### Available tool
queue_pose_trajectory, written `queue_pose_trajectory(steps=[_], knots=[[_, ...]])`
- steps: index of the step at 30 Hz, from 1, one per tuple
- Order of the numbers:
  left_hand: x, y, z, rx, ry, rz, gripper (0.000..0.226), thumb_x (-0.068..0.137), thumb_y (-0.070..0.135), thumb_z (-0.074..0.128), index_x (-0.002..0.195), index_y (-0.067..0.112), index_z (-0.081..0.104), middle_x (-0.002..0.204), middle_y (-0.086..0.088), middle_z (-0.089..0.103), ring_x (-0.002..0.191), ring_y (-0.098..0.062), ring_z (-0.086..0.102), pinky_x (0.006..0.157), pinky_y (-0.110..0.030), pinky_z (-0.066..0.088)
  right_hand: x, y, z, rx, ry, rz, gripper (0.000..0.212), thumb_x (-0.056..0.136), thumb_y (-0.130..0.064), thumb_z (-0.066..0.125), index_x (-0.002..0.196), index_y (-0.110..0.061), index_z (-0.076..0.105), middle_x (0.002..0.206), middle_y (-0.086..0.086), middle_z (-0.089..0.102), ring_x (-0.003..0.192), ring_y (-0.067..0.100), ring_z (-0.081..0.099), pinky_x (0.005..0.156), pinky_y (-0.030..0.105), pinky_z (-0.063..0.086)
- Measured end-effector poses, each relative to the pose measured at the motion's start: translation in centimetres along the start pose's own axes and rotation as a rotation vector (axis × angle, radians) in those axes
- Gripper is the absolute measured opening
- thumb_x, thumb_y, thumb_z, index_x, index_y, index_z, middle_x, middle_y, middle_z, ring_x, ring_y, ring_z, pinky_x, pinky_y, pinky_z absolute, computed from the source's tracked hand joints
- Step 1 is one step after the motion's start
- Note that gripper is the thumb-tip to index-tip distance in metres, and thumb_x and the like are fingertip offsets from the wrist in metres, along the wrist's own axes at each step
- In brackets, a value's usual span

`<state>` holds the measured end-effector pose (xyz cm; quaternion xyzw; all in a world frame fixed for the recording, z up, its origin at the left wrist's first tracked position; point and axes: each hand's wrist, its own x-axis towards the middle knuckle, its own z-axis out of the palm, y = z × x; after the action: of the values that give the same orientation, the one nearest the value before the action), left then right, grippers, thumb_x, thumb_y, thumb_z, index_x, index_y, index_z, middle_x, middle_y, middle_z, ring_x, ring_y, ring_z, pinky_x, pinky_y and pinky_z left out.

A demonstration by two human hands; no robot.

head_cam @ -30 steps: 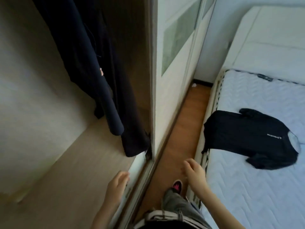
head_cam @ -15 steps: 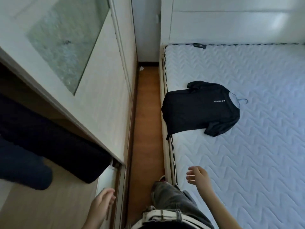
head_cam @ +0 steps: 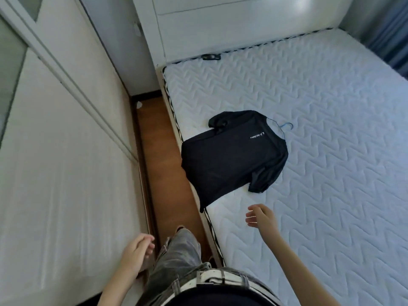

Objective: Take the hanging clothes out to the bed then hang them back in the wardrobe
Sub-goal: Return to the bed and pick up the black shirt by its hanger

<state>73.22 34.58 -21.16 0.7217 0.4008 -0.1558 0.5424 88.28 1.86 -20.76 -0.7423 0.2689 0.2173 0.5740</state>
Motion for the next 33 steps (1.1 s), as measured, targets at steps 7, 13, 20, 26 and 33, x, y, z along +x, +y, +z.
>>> queue_pose_trajectory(steps=[7, 13, 20, 26, 33], knots=[[16.1, 12.4, 1.5, 0.247, -0.249, 0.108, 0.027, 0.098, 0.01, 0.047, 0.081, 0.013, 0.067, 0.075, -0.01, 0.066, 0.067, -0.02, 0.058, 0.06, -0.028, 0.044, 6.0, -0.5, 1.2, 0.187, 0.255, 0.161, 0.02, 0.095, -0.006, 0.049, 0.09, 0.004, 0.065, 0.08, 0.021, 0.065, 0.071, 0.033, 0.063, 0.066, 0.038, 0.053], [26.2, 28.2, 3.9, 0.609, -0.499, 0.335, 0.025, 0.097, 0.019, 0.047, 0.082, 0.021, 0.067, 0.078, -0.004, 0.069, 0.076, -0.017, 0.064, 0.071, -0.03, 0.048, 9.6, -5.1, 3.4, 0.375, 0.498, 0.256, 0.019, 0.094, -0.005, 0.051, 0.088, 0.005, 0.065, 0.08, 0.023, 0.065, 0.07, 0.034, 0.063, 0.067, 0.04, 0.055], [34.1, 41.2, 15.3, 0.966, -0.723, 0.573, 0.021, 0.098, 0.024, 0.044, 0.086, 0.031, 0.06, 0.086, 0.005, 0.066, 0.083, -0.009, 0.06, 0.075, -0.025, 0.046, 16.5, -9.3, 2.4, 0.292, 0.686, 0.196, 0.022, 0.096, -0.008, 0.047, 0.083, -0.008, 0.064, 0.08, 0.013, 0.067, 0.076, 0.029, 0.065, 0.074, 0.046, 0.054], [42.2, 43.6, 31.8, 1.033, -0.746, 0.772, 0.016, 0.094, 0.028, 0.047, 0.098, 0.027, 0.063, 0.093, 0.01, 0.065, 0.086, -0.007, 0.061, 0.081, -0.027, 0.049, 28.5, -4.1, -0.4, 0.012, 0.771, 0.163, 0.022, 0.099, -0.013, 0.043, 0.111, -0.012, 0.062, 0.098, 0.002, 0.064, 0.094, 0.024, 0.06, 0.076, 0.032, 0.046], [54.6, 41.4, 51.7, 1.135, -0.65, 1.031, 0.041, 0.094, 0.026, 0.05, 0.132, 0.011, 0.051, 0.128, -0.008, 0.053, 0.119, -0.022, 0.051, 0.102, -0.033, 0.041, 42.9, 9.8, -1.4, -0.422, 0.889, 0.197, 0.048, 0.094, -0.019, 0.042, 0.138, -0.002, 0.048, 0.14, 0.019, 0.05, 0.126, 0.036, 0.048, 0.101, 0.05, 0.041]])
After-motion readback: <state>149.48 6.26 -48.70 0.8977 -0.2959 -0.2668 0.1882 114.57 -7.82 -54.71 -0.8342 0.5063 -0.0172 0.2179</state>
